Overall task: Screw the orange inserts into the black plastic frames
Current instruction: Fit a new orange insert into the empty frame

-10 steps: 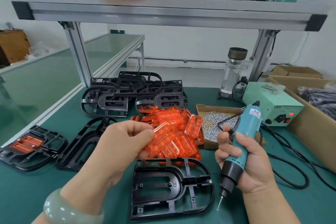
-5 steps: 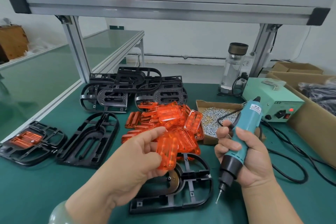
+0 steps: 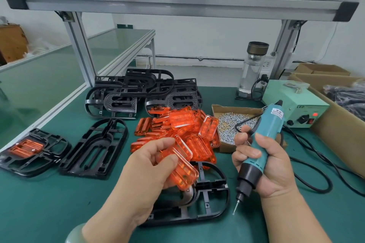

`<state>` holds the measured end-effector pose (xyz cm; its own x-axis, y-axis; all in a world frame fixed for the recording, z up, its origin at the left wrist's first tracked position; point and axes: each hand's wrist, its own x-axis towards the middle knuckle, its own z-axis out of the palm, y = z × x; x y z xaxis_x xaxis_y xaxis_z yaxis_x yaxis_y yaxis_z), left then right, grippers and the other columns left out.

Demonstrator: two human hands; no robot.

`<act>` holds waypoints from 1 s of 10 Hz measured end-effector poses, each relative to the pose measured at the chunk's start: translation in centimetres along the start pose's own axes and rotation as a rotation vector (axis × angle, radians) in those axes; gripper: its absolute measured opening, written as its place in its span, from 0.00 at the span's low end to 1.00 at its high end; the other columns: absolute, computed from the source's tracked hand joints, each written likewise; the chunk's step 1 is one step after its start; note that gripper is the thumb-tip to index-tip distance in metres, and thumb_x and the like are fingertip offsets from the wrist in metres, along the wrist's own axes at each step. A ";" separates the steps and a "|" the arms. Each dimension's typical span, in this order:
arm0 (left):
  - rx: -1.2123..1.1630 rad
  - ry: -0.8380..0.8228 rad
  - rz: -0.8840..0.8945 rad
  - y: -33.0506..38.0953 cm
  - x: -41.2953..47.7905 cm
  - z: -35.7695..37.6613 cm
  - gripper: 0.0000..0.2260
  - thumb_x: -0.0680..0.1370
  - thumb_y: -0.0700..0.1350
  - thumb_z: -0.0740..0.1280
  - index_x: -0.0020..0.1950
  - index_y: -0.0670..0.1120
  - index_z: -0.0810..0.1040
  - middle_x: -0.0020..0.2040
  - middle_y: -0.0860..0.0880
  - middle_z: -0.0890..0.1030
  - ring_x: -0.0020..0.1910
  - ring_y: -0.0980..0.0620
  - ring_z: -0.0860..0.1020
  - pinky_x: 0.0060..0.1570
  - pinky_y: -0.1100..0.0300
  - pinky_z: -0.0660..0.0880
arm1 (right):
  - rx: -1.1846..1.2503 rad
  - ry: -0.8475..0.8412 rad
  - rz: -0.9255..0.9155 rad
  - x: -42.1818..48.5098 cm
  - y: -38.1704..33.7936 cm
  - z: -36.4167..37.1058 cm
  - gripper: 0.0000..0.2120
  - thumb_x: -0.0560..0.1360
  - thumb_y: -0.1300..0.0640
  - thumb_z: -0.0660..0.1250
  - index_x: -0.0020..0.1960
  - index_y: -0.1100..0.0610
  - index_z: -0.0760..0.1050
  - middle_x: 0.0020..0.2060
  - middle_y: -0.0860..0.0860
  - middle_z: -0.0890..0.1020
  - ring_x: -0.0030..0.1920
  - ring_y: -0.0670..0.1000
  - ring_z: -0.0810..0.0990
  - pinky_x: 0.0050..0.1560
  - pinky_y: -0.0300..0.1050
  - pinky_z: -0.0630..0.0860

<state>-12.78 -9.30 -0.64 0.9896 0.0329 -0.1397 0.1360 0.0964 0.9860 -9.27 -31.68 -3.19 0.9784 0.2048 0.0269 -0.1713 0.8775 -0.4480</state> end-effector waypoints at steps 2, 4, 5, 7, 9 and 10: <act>-0.050 0.033 0.026 0.2 -0.2 -0.2 0.06 0.74 0.35 0.68 0.47 0.44 0.78 0.40 0.43 0.83 0.35 0.50 0.81 0.30 0.63 0.76 | 0.000 -0.003 -0.002 -0.1 0.0 -0.1 0.31 0.48 0.63 0.84 0.48 0.58 0.75 0.35 0.52 0.77 0.21 0.42 0.71 0.27 0.37 0.75; 0.073 0.066 0.066 0.0 -0.2 -0.7 0.08 0.70 0.40 0.71 0.34 0.50 0.78 0.37 0.44 0.79 0.35 0.49 0.79 0.31 0.62 0.76 | 0.008 0.001 0.003 0.0 0.1 -0.1 0.31 0.48 0.63 0.84 0.48 0.57 0.75 0.36 0.52 0.78 0.21 0.42 0.71 0.28 0.37 0.75; 0.166 0.062 0.057 0.2 -0.3 -0.8 0.08 0.68 0.43 0.71 0.31 0.51 0.77 0.31 0.49 0.77 0.30 0.54 0.76 0.28 0.64 0.73 | 0.010 0.001 0.003 0.0 0.1 -0.2 0.31 0.48 0.63 0.84 0.48 0.57 0.75 0.36 0.52 0.78 0.22 0.42 0.71 0.28 0.38 0.75; 0.135 0.054 -0.019 0.6 -0.4 -1.0 0.08 0.71 0.41 0.69 0.33 0.46 0.73 0.25 0.49 0.74 0.21 0.55 0.70 0.20 0.65 0.64 | 0.009 -0.005 0.007 0.1 0.1 -0.2 0.31 0.49 0.63 0.84 0.48 0.57 0.75 0.36 0.52 0.78 0.22 0.42 0.71 0.28 0.38 0.75; 0.050 0.006 -0.099 0.8 -0.5 -1.1 0.08 0.73 0.41 0.68 0.34 0.45 0.75 0.26 0.46 0.74 0.20 0.54 0.68 0.18 0.66 0.64 | 0.005 -0.009 0.006 0.1 0.1 -0.1 0.30 0.49 0.63 0.84 0.48 0.57 0.75 0.36 0.53 0.78 0.22 0.42 0.72 0.28 0.38 0.76; -0.014 -0.061 -0.100 0.9 -0.5 -1.3 0.04 0.71 0.37 0.71 0.42 0.45 0.78 0.29 0.48 0.75 0.24 0.55 0.70 0.23 0.65 0.68 | 0.002 -0.008 0.006 0.1 0.0 -0.1 0.30 0.49 0.63 0.84 0.48 0.57 0.75 0.36 0.52 0.78 0.22 0.42 0.72 0.28 0.38 0.76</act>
<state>-13.26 -7.89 0.20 0.9723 -0.0379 -0.2307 0.2335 0.1099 0.9661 -9.21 -31.69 -3.33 0.9763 0.2141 0.0315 -0.1779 0.8768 -0.4467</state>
